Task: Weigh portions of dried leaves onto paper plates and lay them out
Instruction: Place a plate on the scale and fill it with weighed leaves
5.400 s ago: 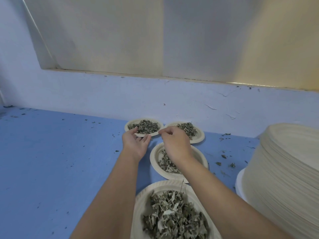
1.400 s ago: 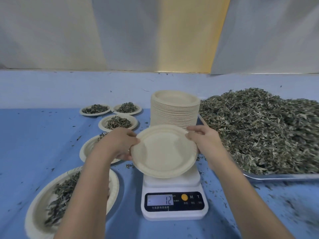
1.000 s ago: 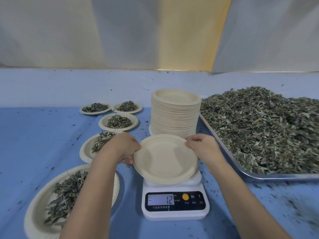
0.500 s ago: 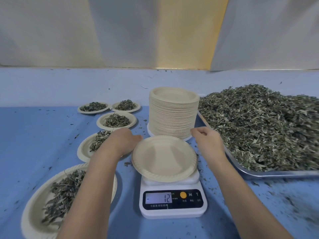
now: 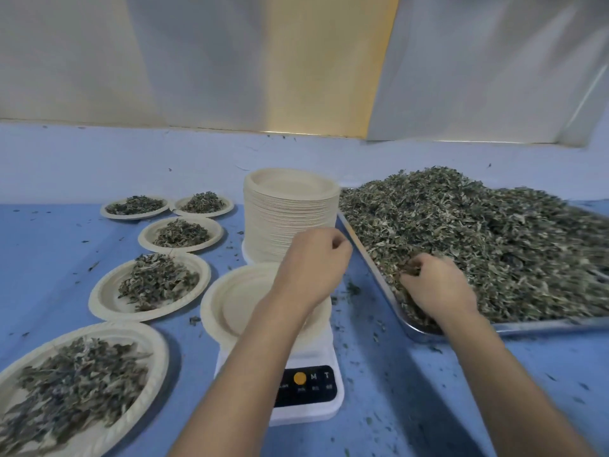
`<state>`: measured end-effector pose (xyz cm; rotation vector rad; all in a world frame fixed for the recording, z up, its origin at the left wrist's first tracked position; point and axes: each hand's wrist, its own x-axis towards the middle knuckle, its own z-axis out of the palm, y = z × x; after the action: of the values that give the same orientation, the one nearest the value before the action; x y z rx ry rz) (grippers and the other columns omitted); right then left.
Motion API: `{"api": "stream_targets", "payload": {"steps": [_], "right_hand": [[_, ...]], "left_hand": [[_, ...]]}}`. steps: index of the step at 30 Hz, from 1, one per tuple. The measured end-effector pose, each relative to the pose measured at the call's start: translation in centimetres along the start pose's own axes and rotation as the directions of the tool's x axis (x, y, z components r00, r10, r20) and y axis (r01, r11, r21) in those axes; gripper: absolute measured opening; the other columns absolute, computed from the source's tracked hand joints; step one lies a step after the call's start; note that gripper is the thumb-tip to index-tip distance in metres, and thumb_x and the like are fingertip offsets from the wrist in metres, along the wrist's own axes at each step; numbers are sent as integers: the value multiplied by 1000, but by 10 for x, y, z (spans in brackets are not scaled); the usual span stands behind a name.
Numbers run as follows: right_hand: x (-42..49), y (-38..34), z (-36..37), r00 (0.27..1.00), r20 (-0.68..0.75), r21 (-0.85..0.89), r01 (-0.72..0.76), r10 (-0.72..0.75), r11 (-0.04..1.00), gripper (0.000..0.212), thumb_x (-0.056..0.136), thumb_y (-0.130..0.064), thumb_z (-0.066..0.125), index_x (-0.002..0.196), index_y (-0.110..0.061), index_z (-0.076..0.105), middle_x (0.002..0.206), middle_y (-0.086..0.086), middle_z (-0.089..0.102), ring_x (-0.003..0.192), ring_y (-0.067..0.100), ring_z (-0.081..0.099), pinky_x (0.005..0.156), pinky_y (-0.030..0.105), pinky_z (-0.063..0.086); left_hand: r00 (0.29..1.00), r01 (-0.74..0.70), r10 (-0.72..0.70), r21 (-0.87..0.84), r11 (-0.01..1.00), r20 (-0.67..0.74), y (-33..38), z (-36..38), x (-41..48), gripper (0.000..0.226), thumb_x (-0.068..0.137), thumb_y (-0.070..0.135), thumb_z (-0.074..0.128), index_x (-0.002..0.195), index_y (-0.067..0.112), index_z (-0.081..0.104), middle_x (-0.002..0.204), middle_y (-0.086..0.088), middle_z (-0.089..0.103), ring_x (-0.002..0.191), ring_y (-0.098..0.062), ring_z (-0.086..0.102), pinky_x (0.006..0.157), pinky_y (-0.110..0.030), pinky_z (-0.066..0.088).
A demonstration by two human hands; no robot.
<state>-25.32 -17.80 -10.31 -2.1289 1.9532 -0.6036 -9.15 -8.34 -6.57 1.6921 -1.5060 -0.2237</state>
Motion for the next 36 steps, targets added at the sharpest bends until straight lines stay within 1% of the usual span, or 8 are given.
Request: {"api": "stream_targets", "payload": {"steps": [5, 9, 14, 21, 26, 28, 31, 36], "right_hand": [[5, 10, -2, 921, 334, -284, -104, 200, 953, 72, 90, -62, 44, 147, -20, 26, 149, 19, 18, 133, 40, 32, 104, 40, 35], [9, 5, 4, 897, 412, -241, -59, 157, 969, 58, 94, -44, 52, 139, -10, 35, 139, 19, 39, 118, 33, 51, 82, 30, 41], [22, -8, 21, 966, 256, -102, -8, 34, 995, 26, 95, -18, 52, 115, -1, 55, 118, 19, 60, 105, 32, 58, 73, 28, 41], [45, -4, 33, 998, -25, 248, 55, -51, 967, 64, 89, -34, 66, 139, -5, 40, 134, 17, 51, 120, 32, 50, 92, 36, 43], [44, -3, 35, 962, -215, -22, 170, -171, 985, 37, 97, -37, 46, 122, -14, 60, 121, 8, 56, 109, 29, 51, 74, 33, 41], [42, -5, 34, 937, -276, -188, 165, -213, 968, 33, 96, -32, 45, 119, -14, 61, 122, 8, 55, 116, 28, 44, 83, 36, 39], [40, -6, 36, 965, -226, -291, 64, -133, 955, 37, 94, -33, 45, 125, -14, 55, 134, 11, 47, 126, 31, 35, 99, 42, 33], [43, -3, 41, 1000, -8, -102, -24, 24, 994, 43, 97, -33, 41, 130, -5, 45, 136, 21, 42, 126, 38, 37, 101, 44, 34]], "left_hand": [[996, -65, 70, -72, 995, 61, 19, 20, 4, 27, 93, 21, 46, 88, 6, 68, 83, -11, 69, 78, -26, 66, 78, -46, 53], [996, -58, 66, -124, 991, 59, 18, 23, 5, 24, 92, 19, 47, 88, 11, 70, 81, -7, 70, 77, -24, 67, 78, -45, 53], [1000, -10, 14, -214, 977, 19, 14, 17, 5, 23, 90, 19, 49, 77, 19, 68, 77, 0, 71, 76, -24, 67, 76, -41, 54], [999, 38, -40, -306, 951, -1, 10, 10, 7, 30, 89, 18, 50, 66, 32, 63, 70, 12, 68, 70, -20, 69, 58, -32, 56], [999, 32, -34, -301, 953, -3, 8, 11, 7, 28, 88, 18, 50, 67, 29, 65, 68, 12, 68, 69, -9, 67, 64, -24, 52], [999, 31, -32, -302, 953, 0, 9, 12, 7, 29, 89, 18, 50, 67, 29, 64, 69, 12, 68, 70, -9, 67, 63, -22, 51], [1000, 27, -30, -305, 952, -6, 9, 12, 7, 30, 89, 17, 49, 66, 31, 63, 69, 12, 68, 69, -11, 68, 55, -19, 49], [1000, 20, -17, -304, 953, 13, 9, 14, 7, 27, 89, 17, 49, 70, 29, 64, 71, 13, 68, 66, 0, 65, 53, -8, 44]]}}
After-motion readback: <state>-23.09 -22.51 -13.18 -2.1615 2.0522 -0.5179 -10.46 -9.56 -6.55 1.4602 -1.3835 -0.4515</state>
